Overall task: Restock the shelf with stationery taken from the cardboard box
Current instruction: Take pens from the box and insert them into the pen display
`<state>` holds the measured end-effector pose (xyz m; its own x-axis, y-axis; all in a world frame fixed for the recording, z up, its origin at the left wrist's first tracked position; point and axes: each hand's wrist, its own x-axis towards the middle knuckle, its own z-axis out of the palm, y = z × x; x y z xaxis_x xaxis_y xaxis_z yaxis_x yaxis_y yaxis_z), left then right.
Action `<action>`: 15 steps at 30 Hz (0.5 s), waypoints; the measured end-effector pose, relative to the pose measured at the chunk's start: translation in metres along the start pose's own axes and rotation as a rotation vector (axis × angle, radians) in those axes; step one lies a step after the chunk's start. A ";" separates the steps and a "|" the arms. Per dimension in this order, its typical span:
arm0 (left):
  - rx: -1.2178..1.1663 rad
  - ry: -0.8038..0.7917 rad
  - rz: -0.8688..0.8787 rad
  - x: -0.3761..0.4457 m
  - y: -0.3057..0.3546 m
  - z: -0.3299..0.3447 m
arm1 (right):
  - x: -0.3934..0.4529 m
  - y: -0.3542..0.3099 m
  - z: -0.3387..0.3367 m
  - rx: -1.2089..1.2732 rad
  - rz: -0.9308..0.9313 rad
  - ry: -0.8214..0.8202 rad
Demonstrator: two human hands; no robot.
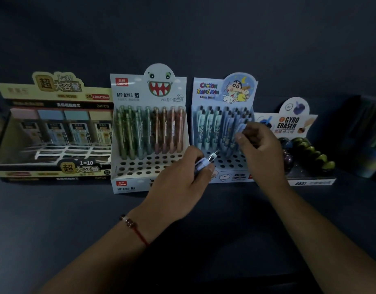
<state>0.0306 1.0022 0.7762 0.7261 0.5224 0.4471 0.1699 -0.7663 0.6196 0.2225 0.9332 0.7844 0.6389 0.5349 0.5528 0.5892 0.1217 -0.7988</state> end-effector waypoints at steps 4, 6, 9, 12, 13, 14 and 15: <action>-0.052 -0.010 -0.012 0.000 0.001 0.001 | -0.001 0.004 0.006 0.001 -0.009 -0.019; -0.057 -0.007 -0.005 0.000 0.001 0.001 | 0.000 0.006 0.008 -0.008 -0.003 -0.029; -0.064 -0.001 0.003 0.000 0.002 0.002 | 0.003 0.008 0.010 -0.031 0.014 -0.039; -0.054 0.002 0.009 0.000 0.003 0.002 | 0.004 0.011 0.013 -0.077 0.028 -0.056; -0.050 0.001 0.010 0.001 0.002 0.002 | 0.004 0.011 0.013 -0.086 0.030 -0.058; -0.045 -0.001 0.011 0.000 0.002 0.002 | 0.004 0.011 0.014 -0.091 0.034 -0.056; -0.042 0.000 0.011 0.000 0.001 0.002 | 0.004 0.011 0.014 -0.095 0.037 -0.053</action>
<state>0.0324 1.0006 0.7756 0.7281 0.5138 0.4538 0.1339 -0.7558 0.6410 0.2246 0.9489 0.7743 0.6357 0.5813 0.5079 0.6116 0.0222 -0.7909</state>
